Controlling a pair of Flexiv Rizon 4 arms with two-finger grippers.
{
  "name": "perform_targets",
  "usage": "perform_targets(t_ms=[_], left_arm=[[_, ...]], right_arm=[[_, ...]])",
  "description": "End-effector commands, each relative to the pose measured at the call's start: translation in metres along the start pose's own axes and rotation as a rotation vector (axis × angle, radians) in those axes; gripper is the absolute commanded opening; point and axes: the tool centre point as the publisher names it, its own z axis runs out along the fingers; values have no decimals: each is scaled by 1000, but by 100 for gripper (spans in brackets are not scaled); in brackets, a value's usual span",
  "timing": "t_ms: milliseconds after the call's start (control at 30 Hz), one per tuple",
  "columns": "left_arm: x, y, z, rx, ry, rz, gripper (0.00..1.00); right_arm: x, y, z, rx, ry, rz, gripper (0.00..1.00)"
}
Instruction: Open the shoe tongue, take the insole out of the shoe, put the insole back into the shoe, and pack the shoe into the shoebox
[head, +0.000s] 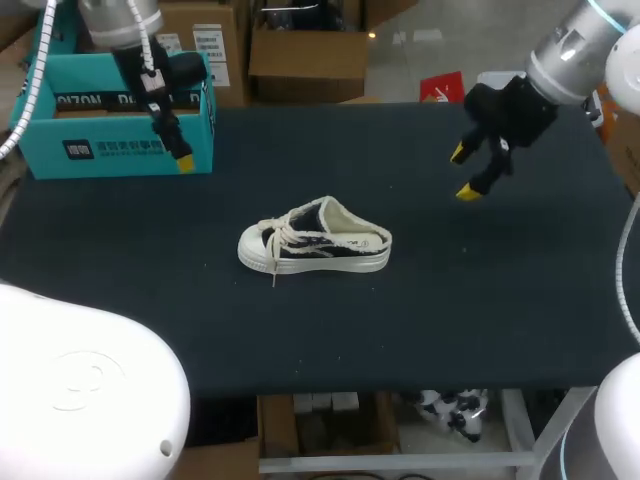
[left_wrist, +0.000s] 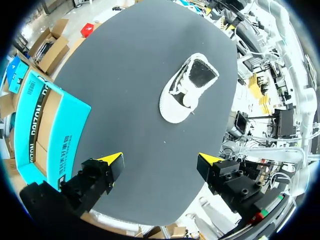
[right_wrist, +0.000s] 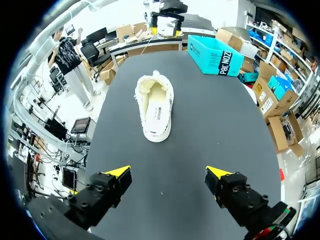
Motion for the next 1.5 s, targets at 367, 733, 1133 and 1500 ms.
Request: perform_targets(t_ms=[367,733,1133,1500], left_arm=[[-4,-2,-1,-5,13,0,100],[15,-21,11,76,32,-251,100],[58,-51,27,82,-100,-796,100],[65,-59,23,10,-204,-818,100]], right_arm=[[1,-3,1,-11,-5,-2,100],[3,-5,31,-68,4,-3,100],[20,2,98,-186,-10,-7,100],[37,20,125,-271,-34,-19,100]])
